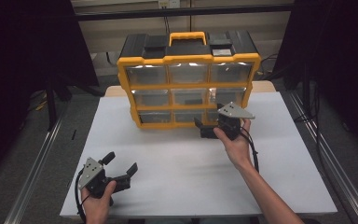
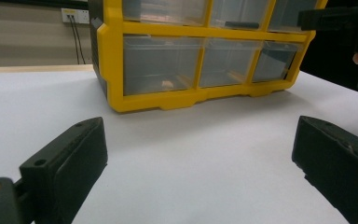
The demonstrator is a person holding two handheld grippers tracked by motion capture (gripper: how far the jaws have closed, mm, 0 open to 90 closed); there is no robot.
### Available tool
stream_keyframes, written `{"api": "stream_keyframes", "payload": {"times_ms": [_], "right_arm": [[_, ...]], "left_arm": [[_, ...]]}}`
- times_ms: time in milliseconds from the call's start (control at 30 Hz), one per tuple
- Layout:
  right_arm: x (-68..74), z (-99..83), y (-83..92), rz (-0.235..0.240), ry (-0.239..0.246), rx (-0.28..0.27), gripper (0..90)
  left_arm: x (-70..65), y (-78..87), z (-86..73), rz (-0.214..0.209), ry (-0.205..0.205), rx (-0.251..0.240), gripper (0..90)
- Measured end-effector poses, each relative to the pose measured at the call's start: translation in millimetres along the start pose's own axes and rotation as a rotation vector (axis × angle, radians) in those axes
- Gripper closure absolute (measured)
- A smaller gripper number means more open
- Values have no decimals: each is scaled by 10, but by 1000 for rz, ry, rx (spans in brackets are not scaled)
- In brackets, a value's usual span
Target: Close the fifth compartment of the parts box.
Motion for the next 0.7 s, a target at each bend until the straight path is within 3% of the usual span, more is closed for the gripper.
{"api": "stream_keyframes", "payload": {"times_ms": [33,367,700], "right_arm": [[0,-7,16,-18,17,-3,0],[22,-85,220,-6,-18,-17,4],[29,-143,380,1,-14,-30,13]], "left_arm": [[7,3,-2,-1,-5,4,34],[29,29,-9,14,-15,6,34],[44,44,-5,22,-18,2,34]]}}
Point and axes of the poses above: each handheld gripper's, and its own axes: y roughly backward along the jaws, z roughly out of its top, x roughly to its left, the point moved 7 cm from there along -y, roughly forward along the jaws, and after that the axes turned 2 degrees about y, right-handed, at the moved point
